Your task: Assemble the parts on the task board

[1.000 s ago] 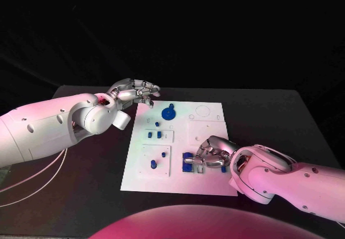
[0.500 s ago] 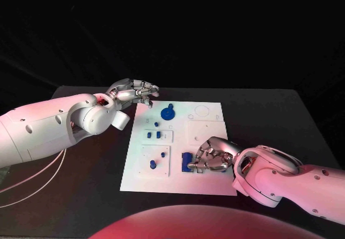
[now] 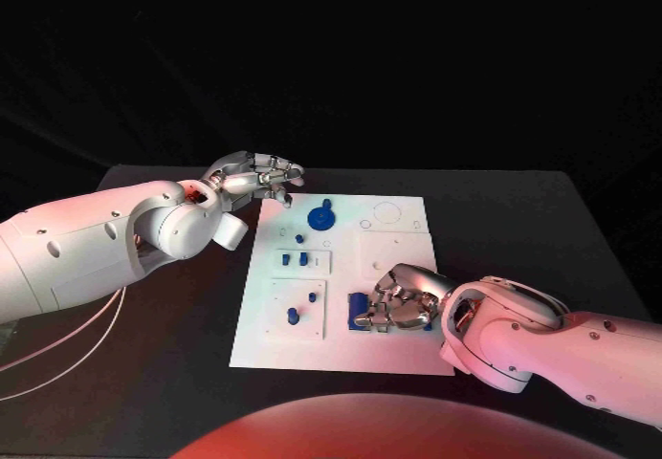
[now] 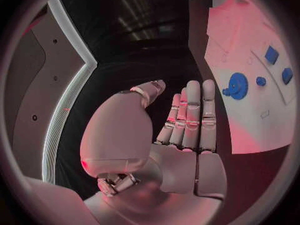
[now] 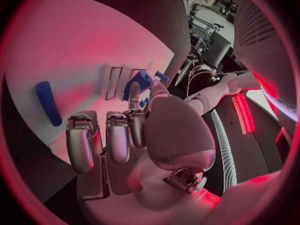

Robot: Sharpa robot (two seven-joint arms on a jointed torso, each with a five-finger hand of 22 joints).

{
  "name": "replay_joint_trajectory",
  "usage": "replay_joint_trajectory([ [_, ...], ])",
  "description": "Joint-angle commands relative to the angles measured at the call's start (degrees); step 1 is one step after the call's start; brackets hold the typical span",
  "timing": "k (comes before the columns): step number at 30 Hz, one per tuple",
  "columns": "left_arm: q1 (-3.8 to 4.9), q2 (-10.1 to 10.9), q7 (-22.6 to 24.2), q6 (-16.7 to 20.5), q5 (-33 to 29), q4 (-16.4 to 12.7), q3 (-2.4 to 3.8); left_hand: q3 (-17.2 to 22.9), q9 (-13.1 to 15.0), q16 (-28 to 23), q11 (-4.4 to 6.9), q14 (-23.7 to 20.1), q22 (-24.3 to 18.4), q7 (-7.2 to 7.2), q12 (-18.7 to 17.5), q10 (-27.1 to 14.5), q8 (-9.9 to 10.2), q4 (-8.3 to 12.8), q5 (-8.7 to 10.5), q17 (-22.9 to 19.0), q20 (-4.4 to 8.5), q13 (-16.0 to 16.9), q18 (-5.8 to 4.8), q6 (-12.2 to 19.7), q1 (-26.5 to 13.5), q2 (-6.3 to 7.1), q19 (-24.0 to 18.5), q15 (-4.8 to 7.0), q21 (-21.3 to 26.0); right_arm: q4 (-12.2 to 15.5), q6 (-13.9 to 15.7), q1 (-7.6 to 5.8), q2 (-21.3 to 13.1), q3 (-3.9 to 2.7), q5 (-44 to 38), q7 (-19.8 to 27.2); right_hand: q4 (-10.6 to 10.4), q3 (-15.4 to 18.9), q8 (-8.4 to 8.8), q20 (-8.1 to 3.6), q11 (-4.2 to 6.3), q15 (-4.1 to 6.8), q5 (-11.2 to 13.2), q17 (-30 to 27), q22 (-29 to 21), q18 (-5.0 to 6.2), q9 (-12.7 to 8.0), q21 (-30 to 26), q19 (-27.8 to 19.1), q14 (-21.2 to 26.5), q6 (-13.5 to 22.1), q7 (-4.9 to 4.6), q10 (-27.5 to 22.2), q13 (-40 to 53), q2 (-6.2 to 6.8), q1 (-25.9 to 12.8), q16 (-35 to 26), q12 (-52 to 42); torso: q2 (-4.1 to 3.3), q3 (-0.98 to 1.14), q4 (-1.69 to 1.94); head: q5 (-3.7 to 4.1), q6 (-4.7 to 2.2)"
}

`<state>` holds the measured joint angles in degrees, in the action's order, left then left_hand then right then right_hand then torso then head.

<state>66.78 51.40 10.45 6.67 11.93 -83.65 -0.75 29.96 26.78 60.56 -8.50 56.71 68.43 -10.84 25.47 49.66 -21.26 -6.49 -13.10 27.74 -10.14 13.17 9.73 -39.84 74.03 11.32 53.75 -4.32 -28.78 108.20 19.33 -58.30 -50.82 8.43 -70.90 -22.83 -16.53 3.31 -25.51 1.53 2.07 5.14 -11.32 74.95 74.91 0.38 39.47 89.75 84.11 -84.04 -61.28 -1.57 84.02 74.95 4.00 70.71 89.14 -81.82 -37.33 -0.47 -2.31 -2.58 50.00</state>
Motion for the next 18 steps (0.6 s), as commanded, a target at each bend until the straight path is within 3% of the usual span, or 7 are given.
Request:
replay_joint_trajectory([
  [1, 0.03, -0.10, 0.21, -0.75, -0.35, -0.12, 0.04, -0.15, -0.09, -0.13, 0.10, -0.39, -0.07, -1.11, 0.35, -0.46, -0.41, -0.35, -0.27, 0.06, -0.32, -0.08, 0.65, 0.35, -0.28, -0.13, -0.16, -0.06, 0.20, -0.23, -2.82, 0.02, 0.08, 0.01, -1.16, 0.13, 0.33, -0.02, -0.28, -0.59, 0.53, 0.52, -0.48, 13.75, 15.09, -0.38, 0.42, 0.25, 5.89, -5.67, -0.18, 0.40, 1.88, 8.60, -0.30, 2.16, 0.38, -0.28, 0.01, -0.04, -0.04, 0.14, 0.00],
  [5, 0.03, -0.10, 0.14, -0.69, -0.34, -0.11, 0.04, -0.16, -0.09, -0.13, 0.10, -0.39, -0.08, -1.11, 0.35, -0.46, -0.42, -0.36, -0.27, 0.06, -0.33, -0.08, 0.65, 0.36, -0.28, -0.13, -0.17, -0.06, 0.20, -0.27, -3.64, 0.02, -0.19, 0.01, -1.62, 0.06, 0.37, -1.21, -0.18, -0.88, 0.78, 0.77, 3.85, 14.03, 15.09, -0.38, 1.27, 0.25, 5.89, -5.73, -0.06, 0.64, 2.13, 9.02, -0.82, 6.60, 0.48, -0.70, 0.06, -0.04, -0.08, 0.06, 0.00],
  [18, 0.03, 0.02, 0.05, -0.73, -0.29, -0.02, 0.03, -0.17, -0.10, -0.14, 0.10, -0.42, -0.09, -1.11, 0.37, -0.47, -0.45, -0.36, -0.27, 0.06, -0.33, -0.08, 0.64, 0.37, -0.27, -0.13, -0.18, -0.07, 0.22, -0.18, -4.89, 0.02, -1.68, 0.02, -2.05, 0.03, 0.38, -1.45, -0.25, -0.92, 0.84, 0.81, 3.95, 14.17, 15.09, -0.38, 1.47, 0.25, 5.89, -5.76, -0.23, 0.72, 2.29, 9.25, -0.81, 7.25, 0.53, -0.98, 0.09, 0.05, -0.08, -0.05, 0.00],
])
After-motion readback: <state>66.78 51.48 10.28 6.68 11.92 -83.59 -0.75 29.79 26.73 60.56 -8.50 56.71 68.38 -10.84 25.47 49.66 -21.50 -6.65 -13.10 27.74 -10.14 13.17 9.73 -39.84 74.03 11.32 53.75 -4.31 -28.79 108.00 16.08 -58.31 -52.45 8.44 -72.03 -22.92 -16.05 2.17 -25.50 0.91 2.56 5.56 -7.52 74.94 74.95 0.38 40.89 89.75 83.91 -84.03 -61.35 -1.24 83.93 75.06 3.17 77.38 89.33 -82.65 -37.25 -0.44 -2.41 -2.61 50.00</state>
